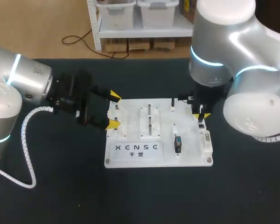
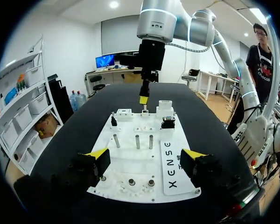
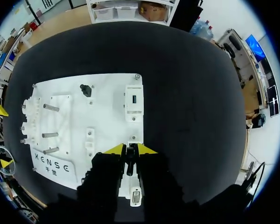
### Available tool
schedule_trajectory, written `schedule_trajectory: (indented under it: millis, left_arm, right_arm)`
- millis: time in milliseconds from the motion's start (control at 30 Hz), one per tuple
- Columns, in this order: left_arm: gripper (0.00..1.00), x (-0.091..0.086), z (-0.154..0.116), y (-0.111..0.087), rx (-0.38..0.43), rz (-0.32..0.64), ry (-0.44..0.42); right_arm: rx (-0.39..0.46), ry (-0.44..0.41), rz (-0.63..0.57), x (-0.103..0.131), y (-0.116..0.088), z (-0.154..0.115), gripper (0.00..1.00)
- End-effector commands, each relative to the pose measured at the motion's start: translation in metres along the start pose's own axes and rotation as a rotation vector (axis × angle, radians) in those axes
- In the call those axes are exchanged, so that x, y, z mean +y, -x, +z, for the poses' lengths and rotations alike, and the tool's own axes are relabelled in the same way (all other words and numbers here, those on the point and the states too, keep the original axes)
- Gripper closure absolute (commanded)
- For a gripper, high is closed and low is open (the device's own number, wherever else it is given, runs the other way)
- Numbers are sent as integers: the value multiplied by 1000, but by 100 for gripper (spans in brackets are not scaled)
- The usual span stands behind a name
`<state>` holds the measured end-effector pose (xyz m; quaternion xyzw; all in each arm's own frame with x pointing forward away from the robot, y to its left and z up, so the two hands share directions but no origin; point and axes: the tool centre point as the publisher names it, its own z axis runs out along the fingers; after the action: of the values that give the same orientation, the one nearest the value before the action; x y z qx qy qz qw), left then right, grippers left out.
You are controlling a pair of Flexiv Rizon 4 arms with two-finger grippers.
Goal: Insert the Ethernet cable into its matching sockets.
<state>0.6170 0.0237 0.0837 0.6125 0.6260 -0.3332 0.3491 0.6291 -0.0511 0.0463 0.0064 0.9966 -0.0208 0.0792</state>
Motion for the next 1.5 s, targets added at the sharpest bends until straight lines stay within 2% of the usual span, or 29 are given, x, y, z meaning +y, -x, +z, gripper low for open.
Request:
schedule_trajectory:
  millis: [33, 1500]
  left_arm:
    - [0, 0, 0, -1, -3, 2, 0]
    - [0, 0, 0, -1, -3, 2, 0]
  right_arm:
    - [-6, 2, 2, -5, -2, 4, 100]
    - [5, 7, -13, -5, 1, 17, 100]
